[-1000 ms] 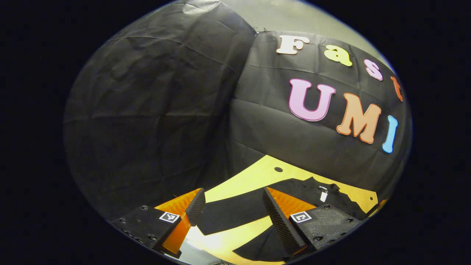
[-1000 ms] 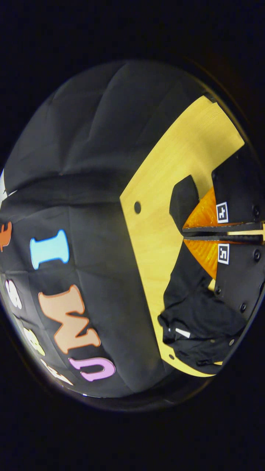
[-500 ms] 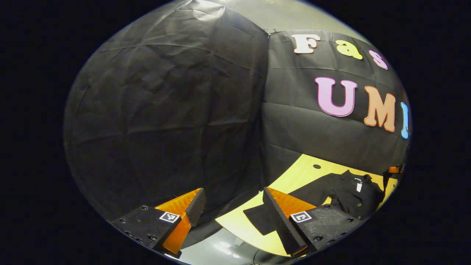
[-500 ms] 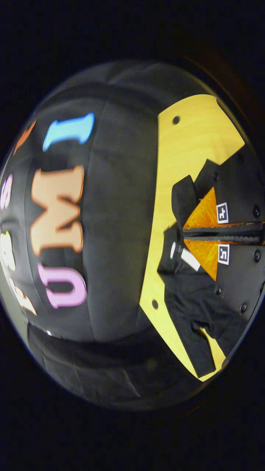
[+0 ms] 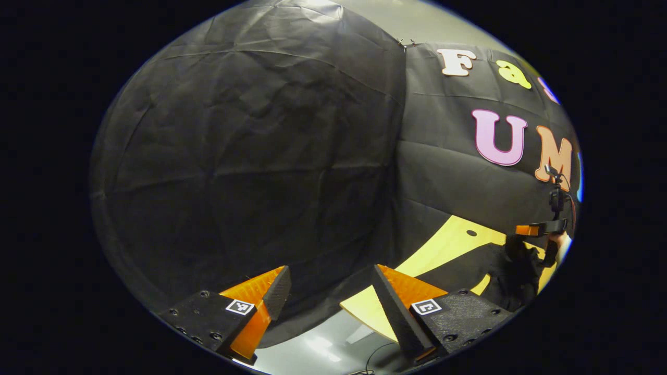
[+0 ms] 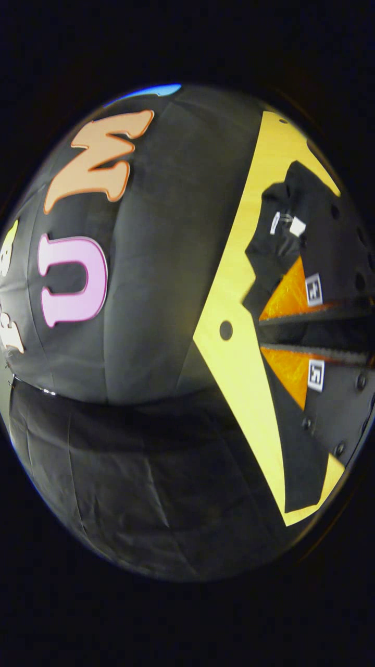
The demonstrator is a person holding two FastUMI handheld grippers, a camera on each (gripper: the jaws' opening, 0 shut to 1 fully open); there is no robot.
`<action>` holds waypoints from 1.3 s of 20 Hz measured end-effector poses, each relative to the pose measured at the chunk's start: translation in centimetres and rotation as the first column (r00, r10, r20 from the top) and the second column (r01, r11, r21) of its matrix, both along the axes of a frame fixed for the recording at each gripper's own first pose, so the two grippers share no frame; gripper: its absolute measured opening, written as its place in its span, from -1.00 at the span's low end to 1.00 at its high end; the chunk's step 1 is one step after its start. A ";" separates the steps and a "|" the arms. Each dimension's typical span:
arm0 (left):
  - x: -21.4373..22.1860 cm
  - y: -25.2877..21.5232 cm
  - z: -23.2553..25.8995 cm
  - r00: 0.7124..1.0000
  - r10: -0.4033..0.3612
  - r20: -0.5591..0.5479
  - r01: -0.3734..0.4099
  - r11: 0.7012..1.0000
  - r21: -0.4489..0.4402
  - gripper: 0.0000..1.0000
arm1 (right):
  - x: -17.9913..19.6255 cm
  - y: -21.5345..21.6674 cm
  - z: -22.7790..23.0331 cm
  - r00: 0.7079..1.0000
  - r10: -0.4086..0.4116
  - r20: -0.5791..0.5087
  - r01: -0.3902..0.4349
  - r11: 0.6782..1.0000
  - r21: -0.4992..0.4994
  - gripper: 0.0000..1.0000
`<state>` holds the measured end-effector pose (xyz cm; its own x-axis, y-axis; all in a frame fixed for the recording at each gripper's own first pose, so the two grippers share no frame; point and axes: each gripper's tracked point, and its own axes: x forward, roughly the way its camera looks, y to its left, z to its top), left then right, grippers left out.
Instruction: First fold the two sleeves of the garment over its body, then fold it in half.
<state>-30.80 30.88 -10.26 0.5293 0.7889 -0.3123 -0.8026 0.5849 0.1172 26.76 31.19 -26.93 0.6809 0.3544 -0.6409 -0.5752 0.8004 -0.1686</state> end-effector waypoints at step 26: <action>12.4 -5.3 -23.2 0.816 -0.456 -0.357 0.314 0.866 -0.390 0.91 | -13.4 -25.2 18.5 0.869 -0.407 0.283 0.395 0.913 0.100 1.00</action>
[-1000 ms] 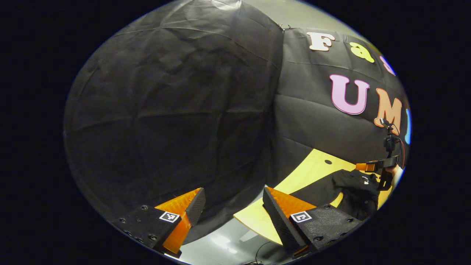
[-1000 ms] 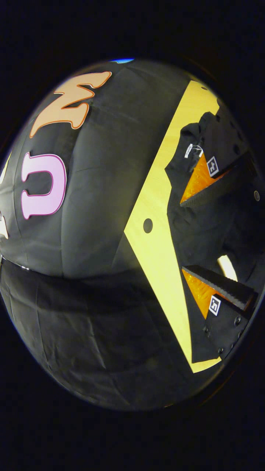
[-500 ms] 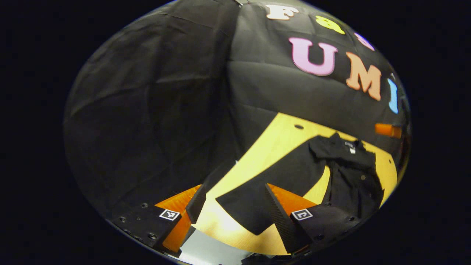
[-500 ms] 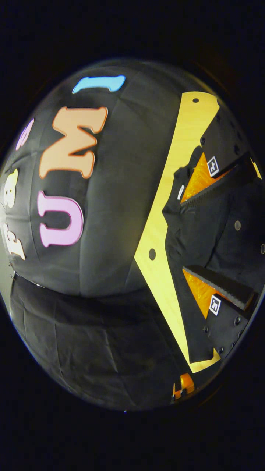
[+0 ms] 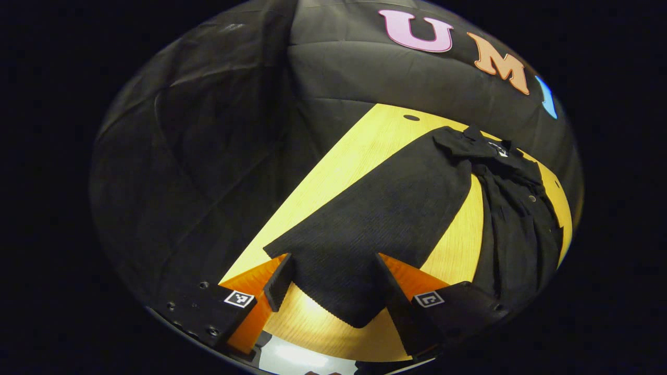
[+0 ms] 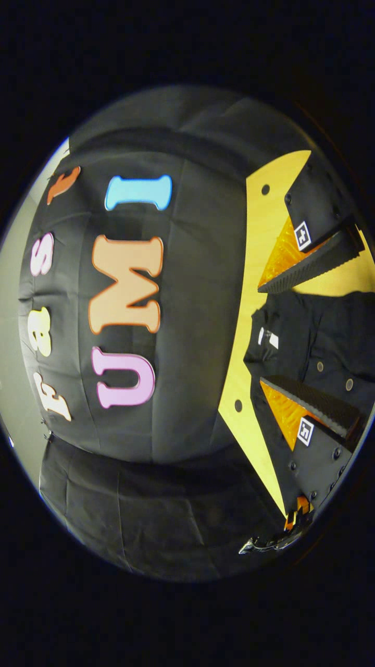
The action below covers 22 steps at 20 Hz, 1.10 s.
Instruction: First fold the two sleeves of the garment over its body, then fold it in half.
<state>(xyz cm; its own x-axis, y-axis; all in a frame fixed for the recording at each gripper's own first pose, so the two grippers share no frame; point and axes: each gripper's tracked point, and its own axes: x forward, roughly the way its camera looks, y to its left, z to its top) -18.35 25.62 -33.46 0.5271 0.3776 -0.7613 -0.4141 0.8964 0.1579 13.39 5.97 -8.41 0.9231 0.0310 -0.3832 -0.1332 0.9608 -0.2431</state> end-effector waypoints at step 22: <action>8.3 0.1 6.1 0.986 0.043 0.160 -0.053 0.997 0.057 -1.00 | -13.7 -14.1 -3.3 0.950 -0.297 -0.100 0.307 0.945 0.112 0.99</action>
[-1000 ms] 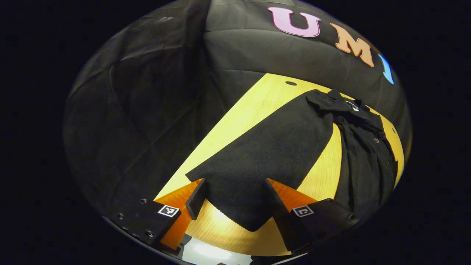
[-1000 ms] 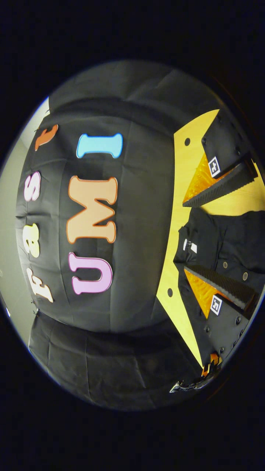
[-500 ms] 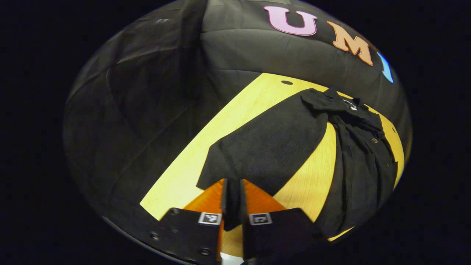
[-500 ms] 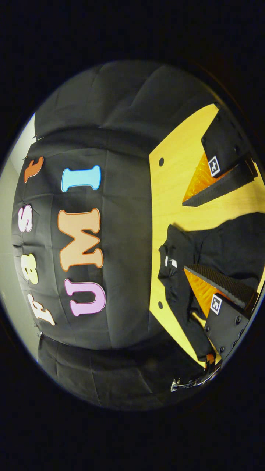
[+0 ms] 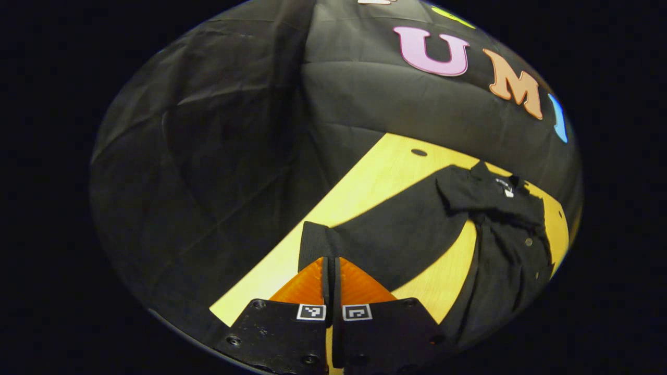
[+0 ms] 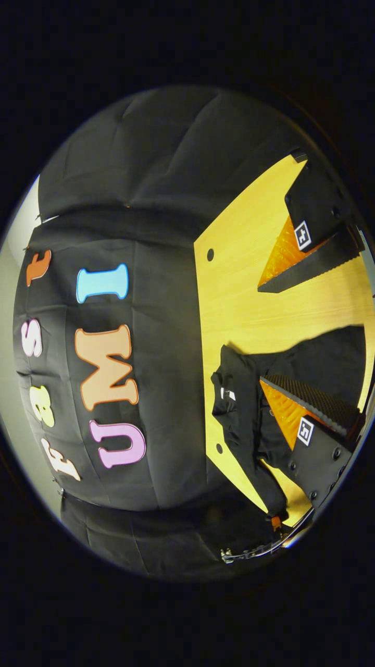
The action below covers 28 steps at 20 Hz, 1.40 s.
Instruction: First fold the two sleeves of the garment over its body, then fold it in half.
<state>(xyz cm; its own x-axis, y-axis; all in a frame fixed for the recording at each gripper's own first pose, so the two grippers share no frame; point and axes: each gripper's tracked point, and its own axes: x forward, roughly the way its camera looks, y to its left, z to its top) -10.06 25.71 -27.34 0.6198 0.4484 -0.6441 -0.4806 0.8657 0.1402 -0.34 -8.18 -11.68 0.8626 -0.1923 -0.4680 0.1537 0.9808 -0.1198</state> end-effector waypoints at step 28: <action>31.0 -48.7 1.2 0.711 -0.669 0.218 0.703 0.682 -0.202 0.18 | -10.2 -15.1 0.3 0.948 -0.320 -0.005 0.319 0.944 0.090 0.98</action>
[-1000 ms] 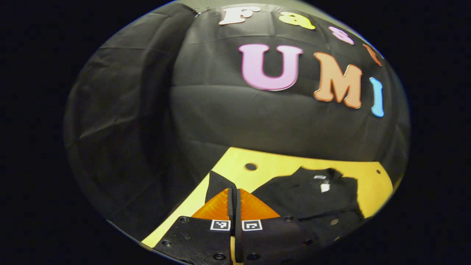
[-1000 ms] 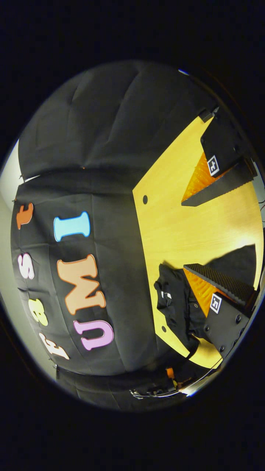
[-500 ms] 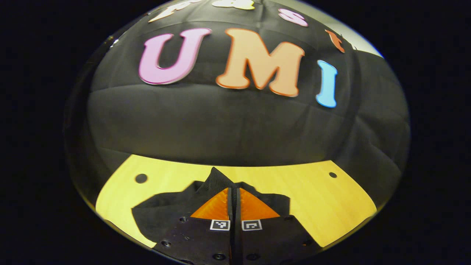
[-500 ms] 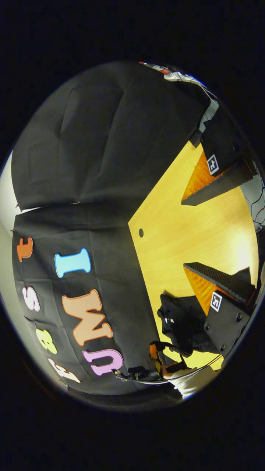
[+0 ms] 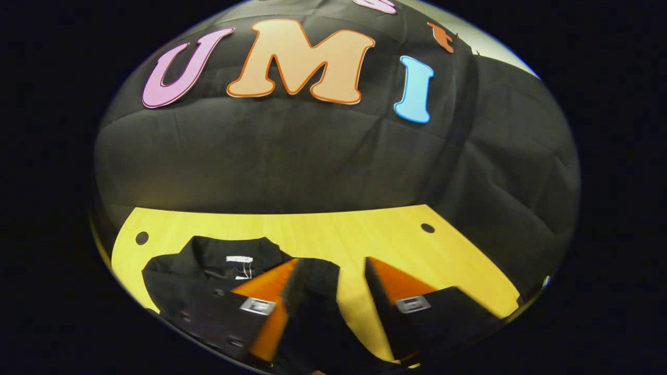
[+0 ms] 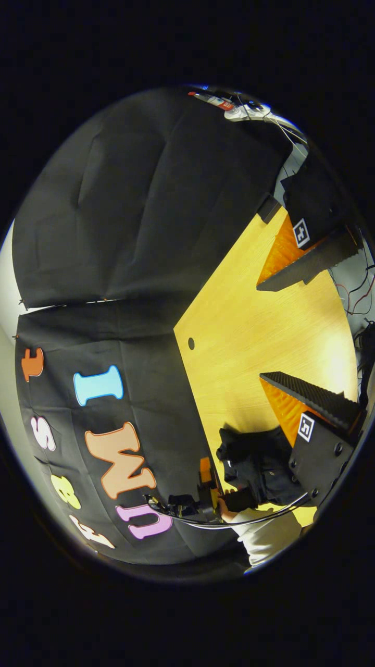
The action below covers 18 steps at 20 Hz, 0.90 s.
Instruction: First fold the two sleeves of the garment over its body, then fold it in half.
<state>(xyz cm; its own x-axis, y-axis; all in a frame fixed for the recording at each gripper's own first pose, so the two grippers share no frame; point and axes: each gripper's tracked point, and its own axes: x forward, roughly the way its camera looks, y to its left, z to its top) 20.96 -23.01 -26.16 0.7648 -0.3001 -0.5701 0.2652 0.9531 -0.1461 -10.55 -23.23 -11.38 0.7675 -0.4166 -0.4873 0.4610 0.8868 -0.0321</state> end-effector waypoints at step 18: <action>-25.8 24.0 1.5 0.971 0.239 0.019 -0.232 0.915 0.330 0.84 | 1.4 16.3 -18.2 0.637 0.684 -0.354 -0.684 0.714 0.149 0.90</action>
